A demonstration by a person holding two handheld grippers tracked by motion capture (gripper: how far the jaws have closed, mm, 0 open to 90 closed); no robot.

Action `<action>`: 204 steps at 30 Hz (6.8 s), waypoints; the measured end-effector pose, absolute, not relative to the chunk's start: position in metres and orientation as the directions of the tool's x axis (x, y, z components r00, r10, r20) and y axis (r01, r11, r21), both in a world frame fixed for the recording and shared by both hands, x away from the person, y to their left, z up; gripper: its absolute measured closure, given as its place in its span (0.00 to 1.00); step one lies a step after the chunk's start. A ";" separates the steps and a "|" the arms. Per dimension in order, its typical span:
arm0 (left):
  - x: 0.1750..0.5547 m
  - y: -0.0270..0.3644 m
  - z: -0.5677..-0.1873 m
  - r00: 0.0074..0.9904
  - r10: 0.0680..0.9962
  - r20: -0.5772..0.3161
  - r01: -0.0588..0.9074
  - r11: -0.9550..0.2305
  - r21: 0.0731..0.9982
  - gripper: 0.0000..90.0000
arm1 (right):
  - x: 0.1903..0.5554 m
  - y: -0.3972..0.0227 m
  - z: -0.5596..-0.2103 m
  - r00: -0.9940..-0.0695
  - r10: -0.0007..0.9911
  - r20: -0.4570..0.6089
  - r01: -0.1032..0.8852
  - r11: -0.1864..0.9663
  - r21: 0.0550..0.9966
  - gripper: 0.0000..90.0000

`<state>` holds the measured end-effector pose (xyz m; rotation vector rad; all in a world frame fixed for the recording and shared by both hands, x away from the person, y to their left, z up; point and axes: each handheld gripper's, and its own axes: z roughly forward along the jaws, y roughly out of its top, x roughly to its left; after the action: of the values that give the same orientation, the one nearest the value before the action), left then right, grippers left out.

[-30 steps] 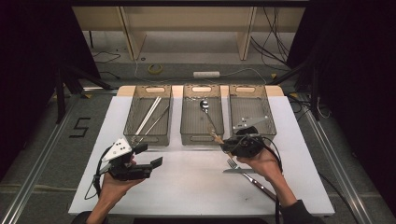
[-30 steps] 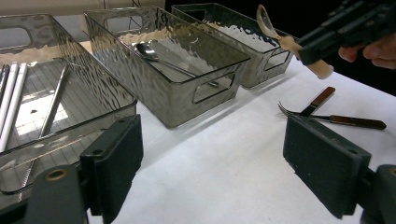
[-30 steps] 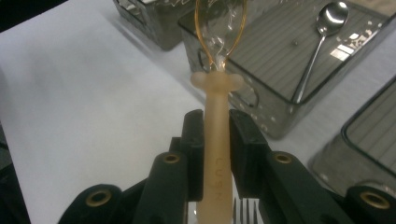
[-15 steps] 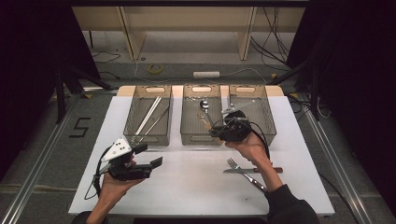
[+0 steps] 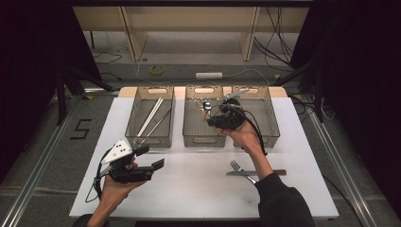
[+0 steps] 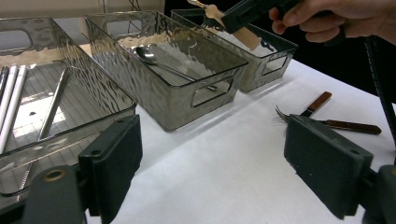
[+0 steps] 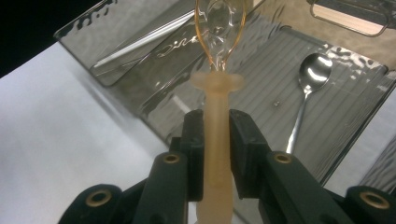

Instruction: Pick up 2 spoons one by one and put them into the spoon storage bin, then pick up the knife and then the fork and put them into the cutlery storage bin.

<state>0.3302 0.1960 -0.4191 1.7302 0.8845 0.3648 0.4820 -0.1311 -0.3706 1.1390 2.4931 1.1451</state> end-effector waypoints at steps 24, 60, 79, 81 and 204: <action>0.330 0.197 -0.419 0.676 0.712 -0.189 0.376 -0.113 0.920 0.21 | 0.519 -0.105 -0.386 -0.624 0.768 0.145 0.644 0.400 0.652 0.86; 0.329 0.195 -0.419 0.678 0.711 -0.186 0.376 -0.118 0.919 0.21 | 0.527 -0.103 -0.385 -0.615 0.770 0.167 0.671 0.400 0.624 0.73; 0.330 0.195 -0.419 0.677 0.712 -0.186 0.376 -0.118 0.919 0.21 | 0.506 -0.136 -0.361 -0.655 0.735 0.177 0.636 0.409 0.654 0.57; 0.330 0.195 -0.419 0.678 0.711 -0.186 0.377 -0.119 0.919 0.21 | 0.501 -0.140 -0.359 -0.670 0.723 0.170 0.623 0.423 0.658 0.55; 0.328 0.196 -0.419 0.673 0.719 -0.172 0.374 -0.131 0.918 0.20 | 0.343 -0.294 -0.461 -0.620 0.783 0.040 0.725 0.553 0.411 1.00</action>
<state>0.3279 0.1963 -0.4188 1.7447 0.8822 0.3757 0.3434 -0.2935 -0.4612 1.2887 2.6359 0.5934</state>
